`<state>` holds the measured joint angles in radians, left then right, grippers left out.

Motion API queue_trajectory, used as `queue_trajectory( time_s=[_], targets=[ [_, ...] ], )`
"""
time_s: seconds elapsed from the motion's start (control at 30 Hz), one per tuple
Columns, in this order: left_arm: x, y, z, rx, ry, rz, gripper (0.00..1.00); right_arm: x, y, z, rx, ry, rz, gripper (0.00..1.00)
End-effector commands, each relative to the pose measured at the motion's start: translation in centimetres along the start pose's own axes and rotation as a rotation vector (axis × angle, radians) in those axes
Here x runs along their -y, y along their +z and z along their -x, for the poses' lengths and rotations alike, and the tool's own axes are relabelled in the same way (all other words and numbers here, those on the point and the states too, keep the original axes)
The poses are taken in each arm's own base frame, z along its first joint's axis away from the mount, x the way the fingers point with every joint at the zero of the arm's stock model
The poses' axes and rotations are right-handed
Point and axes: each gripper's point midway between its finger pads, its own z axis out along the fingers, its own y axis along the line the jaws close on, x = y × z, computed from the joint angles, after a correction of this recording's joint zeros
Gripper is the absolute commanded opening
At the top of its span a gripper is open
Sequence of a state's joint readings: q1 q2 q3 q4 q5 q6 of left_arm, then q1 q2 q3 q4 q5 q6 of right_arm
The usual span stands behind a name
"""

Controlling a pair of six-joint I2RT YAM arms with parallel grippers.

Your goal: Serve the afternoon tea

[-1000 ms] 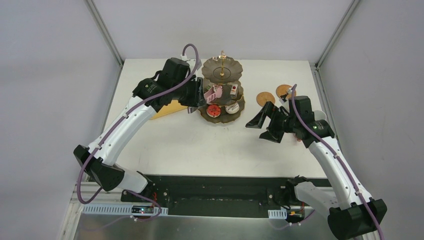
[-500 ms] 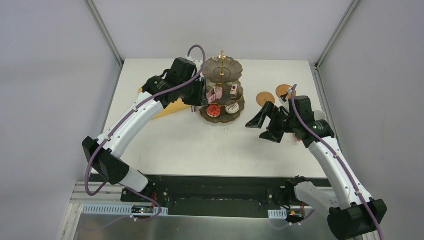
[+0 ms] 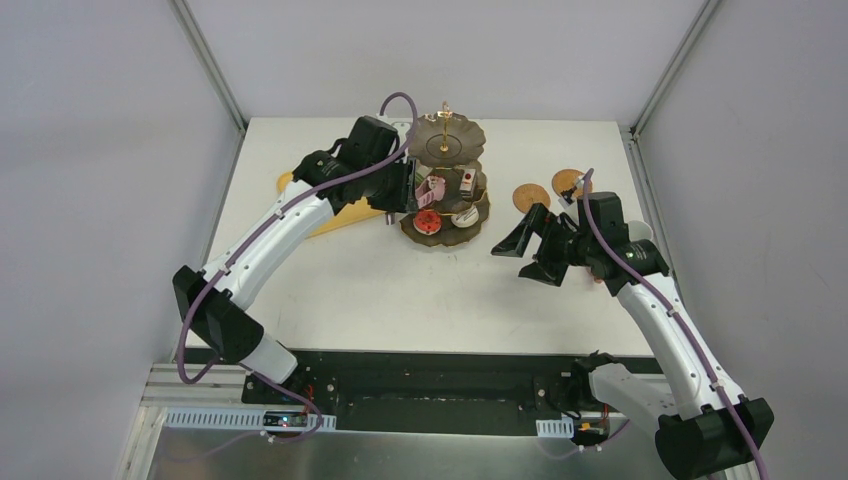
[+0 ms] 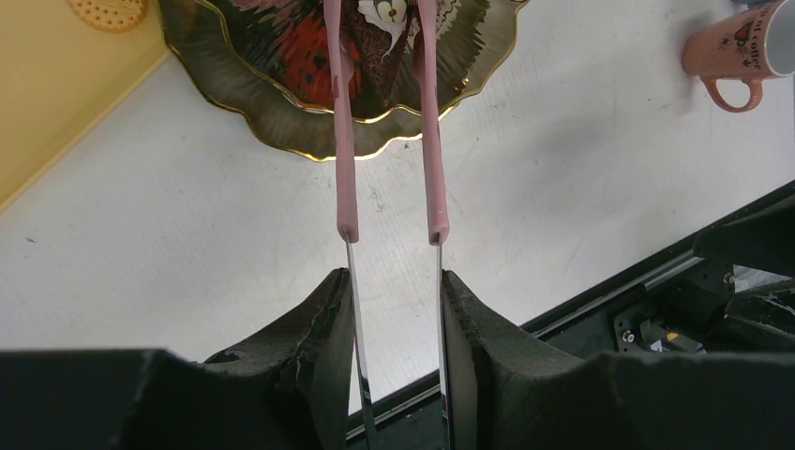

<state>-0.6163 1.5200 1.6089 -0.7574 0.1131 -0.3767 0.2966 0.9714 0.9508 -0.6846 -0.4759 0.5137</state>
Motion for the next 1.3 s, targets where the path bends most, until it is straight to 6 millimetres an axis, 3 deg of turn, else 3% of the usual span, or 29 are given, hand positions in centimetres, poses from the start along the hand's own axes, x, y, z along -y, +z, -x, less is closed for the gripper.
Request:
queue_trajectory(
  time_s=[0.0,0.53,1.27],
  targets=[
    [0.4,0.5,1.1,0.036,0.023,-0.005,0.28,-0.1,-0.1,0.3,0.021,-0.001,0.01,0.99],
    [0.1,0.5,0.9,0.029,0.027,0.009,0.4,-0.1,-0.2,0.3,0.022,0.0,0.012,0.99],
    [1.1,-0.8,1.9,0.054,0.035,-0.036,0.45,-0.1,-0.3,0.3,0.024,0.0,0.018,0.99]
  ],
)
